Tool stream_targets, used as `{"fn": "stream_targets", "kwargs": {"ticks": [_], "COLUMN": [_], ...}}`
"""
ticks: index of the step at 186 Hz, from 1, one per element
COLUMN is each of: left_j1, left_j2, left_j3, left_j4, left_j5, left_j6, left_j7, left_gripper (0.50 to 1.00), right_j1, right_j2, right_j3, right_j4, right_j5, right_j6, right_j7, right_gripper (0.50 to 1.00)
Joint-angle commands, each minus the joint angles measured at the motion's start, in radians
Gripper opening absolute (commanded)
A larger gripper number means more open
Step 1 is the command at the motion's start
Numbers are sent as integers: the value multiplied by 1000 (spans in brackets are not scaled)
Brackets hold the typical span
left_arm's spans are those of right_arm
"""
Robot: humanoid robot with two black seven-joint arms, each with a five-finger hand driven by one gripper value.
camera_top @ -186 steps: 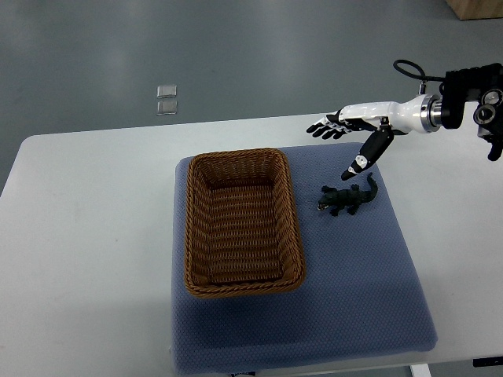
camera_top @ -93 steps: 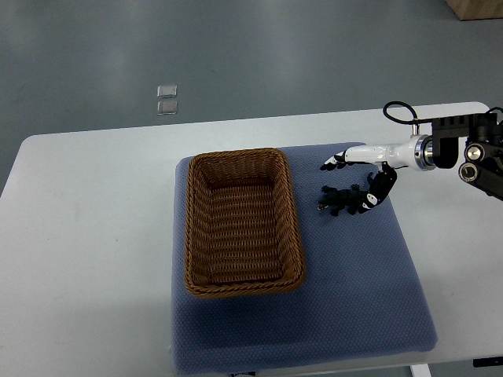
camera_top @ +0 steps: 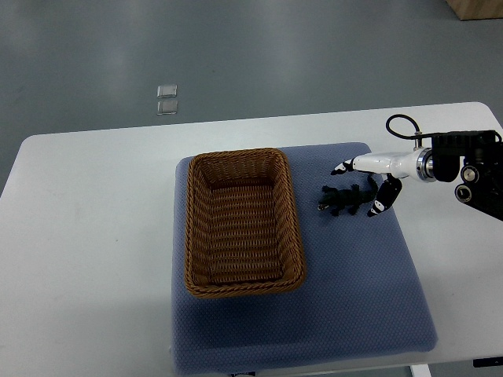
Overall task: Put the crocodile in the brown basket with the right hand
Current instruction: 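Lower the right hand onto the crocodile and close fingers around it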
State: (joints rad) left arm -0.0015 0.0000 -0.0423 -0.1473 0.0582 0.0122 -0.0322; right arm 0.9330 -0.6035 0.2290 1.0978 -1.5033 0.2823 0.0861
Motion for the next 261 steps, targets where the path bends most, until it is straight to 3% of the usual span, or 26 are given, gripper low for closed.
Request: {"fn": "stream_targets", "kwargs": {"ticks": [1,182,249,261], "left_j1": [0,2,2,2], "left_j2": [0,0,0,0], "left_j3": [1,-1,-1,-1], "left_j4": [0,-17,-17,-17], "left_j5": [0,0,0,0], "left_j6": [0,0,0,0], "left_j7": [0,0,0,0], "left_gripper": [1000,1000,1000,1000], "right_j1": [4,3,1,3], "right_j2": [2,25,51,51], "right_j3": [-17,-23,-25,-34], "right_j4": [-13,-35,-49,-49], "right_j5": [-6,-11,-11,-12], "right_j6": [-12,-14,-20,-20], "right_j7": [0,-11,-9,-9], "right_gripper": [877,827,754,717]}}
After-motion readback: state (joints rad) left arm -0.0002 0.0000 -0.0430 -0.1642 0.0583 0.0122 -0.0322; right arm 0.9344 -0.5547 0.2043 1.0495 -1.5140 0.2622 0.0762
